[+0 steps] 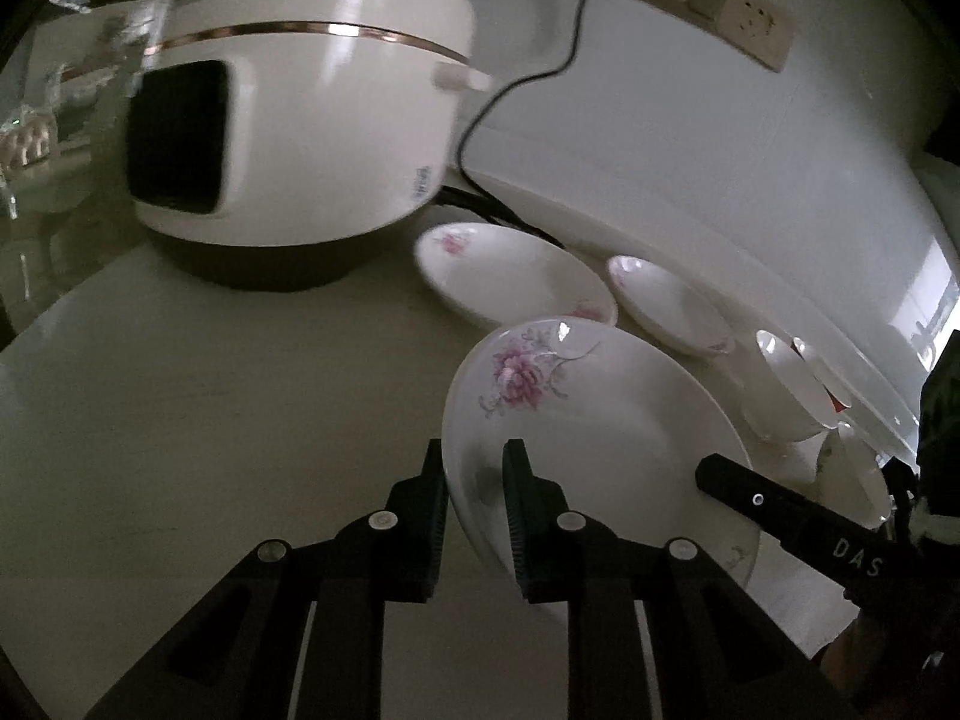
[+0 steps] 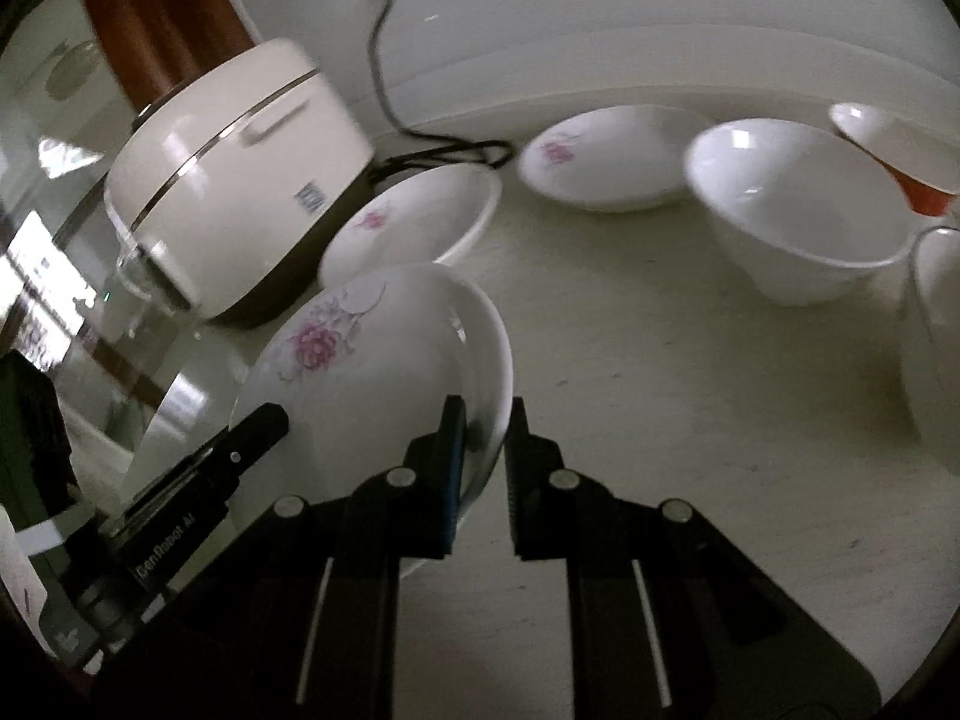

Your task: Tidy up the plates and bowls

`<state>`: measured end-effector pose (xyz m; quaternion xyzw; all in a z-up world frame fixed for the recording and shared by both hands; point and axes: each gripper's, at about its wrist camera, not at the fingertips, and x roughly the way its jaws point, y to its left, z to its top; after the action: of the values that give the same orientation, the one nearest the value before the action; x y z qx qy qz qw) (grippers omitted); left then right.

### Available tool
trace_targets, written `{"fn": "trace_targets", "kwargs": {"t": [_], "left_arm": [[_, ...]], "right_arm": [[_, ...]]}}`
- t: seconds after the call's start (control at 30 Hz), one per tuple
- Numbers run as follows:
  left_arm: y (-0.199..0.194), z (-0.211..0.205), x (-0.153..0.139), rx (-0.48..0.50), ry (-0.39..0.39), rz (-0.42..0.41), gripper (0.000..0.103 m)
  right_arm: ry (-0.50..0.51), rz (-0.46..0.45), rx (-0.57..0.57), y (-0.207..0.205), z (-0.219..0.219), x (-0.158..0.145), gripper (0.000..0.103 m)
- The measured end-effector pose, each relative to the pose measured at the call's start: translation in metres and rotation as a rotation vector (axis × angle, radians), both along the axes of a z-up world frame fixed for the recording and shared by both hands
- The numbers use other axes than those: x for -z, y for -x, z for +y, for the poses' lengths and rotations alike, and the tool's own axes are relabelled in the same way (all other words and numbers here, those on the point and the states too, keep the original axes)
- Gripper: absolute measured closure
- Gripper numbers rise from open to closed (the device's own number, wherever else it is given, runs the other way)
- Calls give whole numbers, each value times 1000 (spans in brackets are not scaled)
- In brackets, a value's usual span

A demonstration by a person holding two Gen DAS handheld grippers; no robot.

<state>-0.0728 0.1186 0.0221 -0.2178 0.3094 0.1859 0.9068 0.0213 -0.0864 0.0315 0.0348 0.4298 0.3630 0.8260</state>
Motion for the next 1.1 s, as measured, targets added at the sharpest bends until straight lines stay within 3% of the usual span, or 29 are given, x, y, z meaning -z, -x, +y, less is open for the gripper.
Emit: {"fn": "trace_targets", "kwargs": {"t": [0.63, 0.8, 0.97, 1.1], "left_arm": [[66, 66, 10, -44, 47, 57, 84], [76, 75, 12, -64, 45, 61, 84], [82, 88, 16, -100, 90, 56, 84], [89, 86, 14, -125, 62, 43, 84]], "right_arm": [[11, -28, -175, 67, 65, 9, 85], [37, -57, -220, 78, 77, 9, 85], [49, -67, -264, 85, 89, 12, 84], [43, -55, -275, 84, 92, 13, 84]]}}
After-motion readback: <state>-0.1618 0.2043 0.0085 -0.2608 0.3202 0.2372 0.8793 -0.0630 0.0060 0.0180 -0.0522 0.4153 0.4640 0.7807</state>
